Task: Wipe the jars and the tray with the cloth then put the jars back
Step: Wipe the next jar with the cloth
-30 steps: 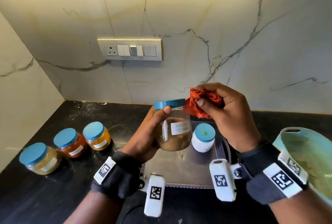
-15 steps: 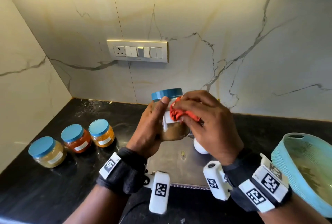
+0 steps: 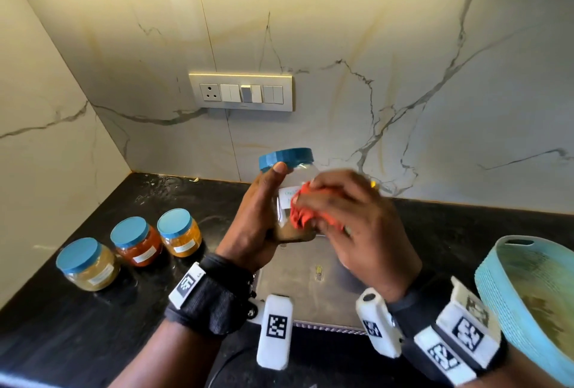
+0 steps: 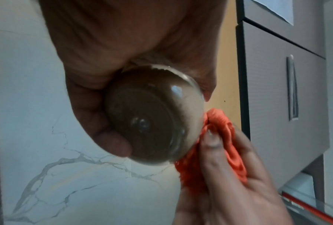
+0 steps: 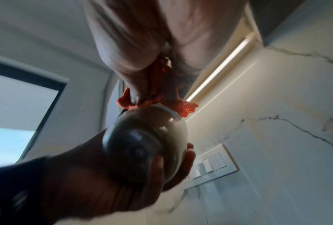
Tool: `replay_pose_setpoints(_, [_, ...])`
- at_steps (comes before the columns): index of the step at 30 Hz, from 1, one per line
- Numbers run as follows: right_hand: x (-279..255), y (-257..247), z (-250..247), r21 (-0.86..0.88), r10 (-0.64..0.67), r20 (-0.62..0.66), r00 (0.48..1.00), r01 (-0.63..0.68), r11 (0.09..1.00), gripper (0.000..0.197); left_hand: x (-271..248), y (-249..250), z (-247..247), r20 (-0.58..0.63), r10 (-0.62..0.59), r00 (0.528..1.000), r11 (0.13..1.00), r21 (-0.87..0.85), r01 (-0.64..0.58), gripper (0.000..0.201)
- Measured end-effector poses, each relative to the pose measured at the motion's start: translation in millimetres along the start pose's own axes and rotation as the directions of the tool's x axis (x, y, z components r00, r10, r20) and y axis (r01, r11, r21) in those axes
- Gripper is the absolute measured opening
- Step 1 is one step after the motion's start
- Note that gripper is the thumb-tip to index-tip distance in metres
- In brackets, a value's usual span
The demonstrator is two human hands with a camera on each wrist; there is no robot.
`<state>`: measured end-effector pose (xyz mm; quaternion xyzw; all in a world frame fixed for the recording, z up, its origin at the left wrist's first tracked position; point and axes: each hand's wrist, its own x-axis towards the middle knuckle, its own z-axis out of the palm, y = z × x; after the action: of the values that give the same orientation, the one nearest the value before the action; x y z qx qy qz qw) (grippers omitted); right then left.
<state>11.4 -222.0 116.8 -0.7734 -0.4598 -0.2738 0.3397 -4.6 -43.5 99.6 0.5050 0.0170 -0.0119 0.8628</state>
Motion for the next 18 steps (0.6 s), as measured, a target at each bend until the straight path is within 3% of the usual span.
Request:
replay_pose_setpoints(2, [-17.2, -8.0, 4.3, -0.1, -0.11, 0.088, 0.99, 0.119, 0.988, 0.024, -0.1, 0.3, -4.2, 0.005, -0.004, 1.0, 0.999, -0.034, 0.004, 0.077])
replay_pose_setpoints(4, [-19.1, -3.4, 3.4, -0.068, -0.128, 0.095, 0.987, 0.135, 0.988, 0.024, -0.8, -1.0, -4.6, 0.014, -0.025, 1.0, 1.0, -0.004, 0.025, 0.072])
replay_pose_setpoints(8, [10.2, 22.1, -2.9, 0.218, 0.133, -0.087, 0.987, -0.112, 0.969, 0.026, -4.4, -3.5, 4.5, 0.049, -0.058, 0.997, 0.996, 0.067, 0.055, 0.067])
replay_pose_setpoints(10, [16.2, 26.8, -2.1, 0.289, 0.206, -0.11, 0.972, -0.167, 0.943, 0.026, -3.6, -2.0, 7.7, 0.037, -0.047, 0.998, 0.996, 0.072, 0.044, 0.067])
replay_pose_setpoints(16, [-21.6, 9.6, 9.0, 0.127, -0.024, -0.018, 1.0, 0.026, 0.992, 0.033, 0.6, 2.9, -5.9, -0.012, -0.071, 0.997, 0.997, -0.04, 0.07, 0.078])
replay_pose_setpoints(18, [-14.5, 18.7, 9.1, 0.152, -0.008, -0.025, 1.0, 0.012, 0.988, 0.033, -2.1, 0.9, -5.7, 0.001, -0.076, 0.997, 0.997, -0.027, 0.076, 0.074])
